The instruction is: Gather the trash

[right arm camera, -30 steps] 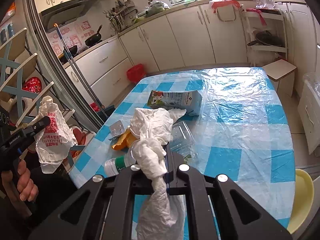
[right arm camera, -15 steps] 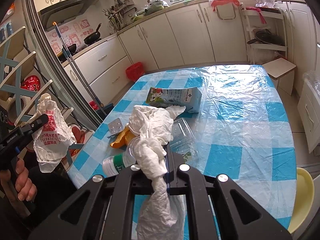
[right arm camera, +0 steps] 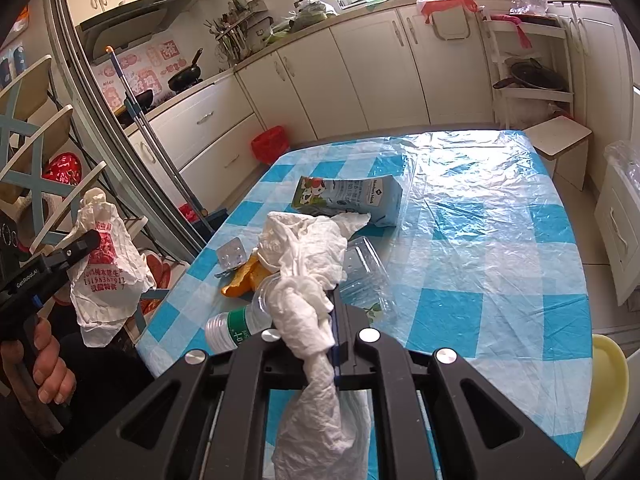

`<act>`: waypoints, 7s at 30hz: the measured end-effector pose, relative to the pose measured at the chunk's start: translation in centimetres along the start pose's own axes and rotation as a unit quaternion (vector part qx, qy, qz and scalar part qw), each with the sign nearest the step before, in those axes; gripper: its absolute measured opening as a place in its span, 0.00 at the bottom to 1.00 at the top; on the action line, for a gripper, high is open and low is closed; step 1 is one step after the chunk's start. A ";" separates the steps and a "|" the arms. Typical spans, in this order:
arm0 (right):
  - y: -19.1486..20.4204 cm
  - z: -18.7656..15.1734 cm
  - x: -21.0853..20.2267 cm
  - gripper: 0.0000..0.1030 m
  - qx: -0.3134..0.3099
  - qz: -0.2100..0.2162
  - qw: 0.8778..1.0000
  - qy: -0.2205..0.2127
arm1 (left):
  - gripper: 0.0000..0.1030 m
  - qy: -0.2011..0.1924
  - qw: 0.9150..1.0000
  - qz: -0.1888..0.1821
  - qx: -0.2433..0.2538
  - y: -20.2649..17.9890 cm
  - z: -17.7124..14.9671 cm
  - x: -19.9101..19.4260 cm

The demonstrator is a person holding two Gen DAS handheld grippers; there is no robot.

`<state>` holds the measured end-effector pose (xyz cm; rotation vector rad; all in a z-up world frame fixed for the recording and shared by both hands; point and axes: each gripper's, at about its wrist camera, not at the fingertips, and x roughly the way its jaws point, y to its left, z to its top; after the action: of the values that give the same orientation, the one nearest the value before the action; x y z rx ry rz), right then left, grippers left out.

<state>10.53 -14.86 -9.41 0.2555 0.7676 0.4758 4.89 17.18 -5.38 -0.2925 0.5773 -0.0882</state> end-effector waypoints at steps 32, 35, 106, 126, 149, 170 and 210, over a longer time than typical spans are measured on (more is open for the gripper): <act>-0.5 0.1 -0.7 0.10 0.007 0.008 1.000 -0.005 | 0.14 0.009 1.000 -0.002 0.017 -1.8 0.1 1.0; -0.6 0.1 -0.8 0.10 0.008 0.009 1.000 -0.006 | 0.14 0.010 1.000 -0.002 0.019 -2.0 0.0 1.1; -2.3 0.3 -3.4 0.11 0.026 0.001 0.999 -0.034 | 0.14 0.016 0.999 -0.018 0.046 -4.4 -0.3 1.4; -16.3 -3.3 -9.6 0.11 0.199 -0.146 0.968 -0.043 | 0.14 0.096 0.977 -0.173 0.084 -19.9 -3.2 7.8; -25.0 0.9 -18.7 0.74 0.273 -0.186 0.929 -0.166 | 0.15 0.222 0.936 -0.247 0.119 -37.3 -12.9 16.5; -24.5 2.1 -18.1 0.75 0.293 -0.136 0.927 -0.191 | 0.62 0.265 0.935 -0.212 0.101 -39.8 -14.8 19.8; -5.8 5.1 -6.5 0.88 0.056 -0.153 0.978 -0.129 | 0.92 0.041 0.998 0.038 0.003 -3.5 -1.9 1.0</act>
<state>11.99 -23.35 -4.14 0.2928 0.5658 0.1045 4.68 13.20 -6.42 -0.2606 0.6693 -0.0281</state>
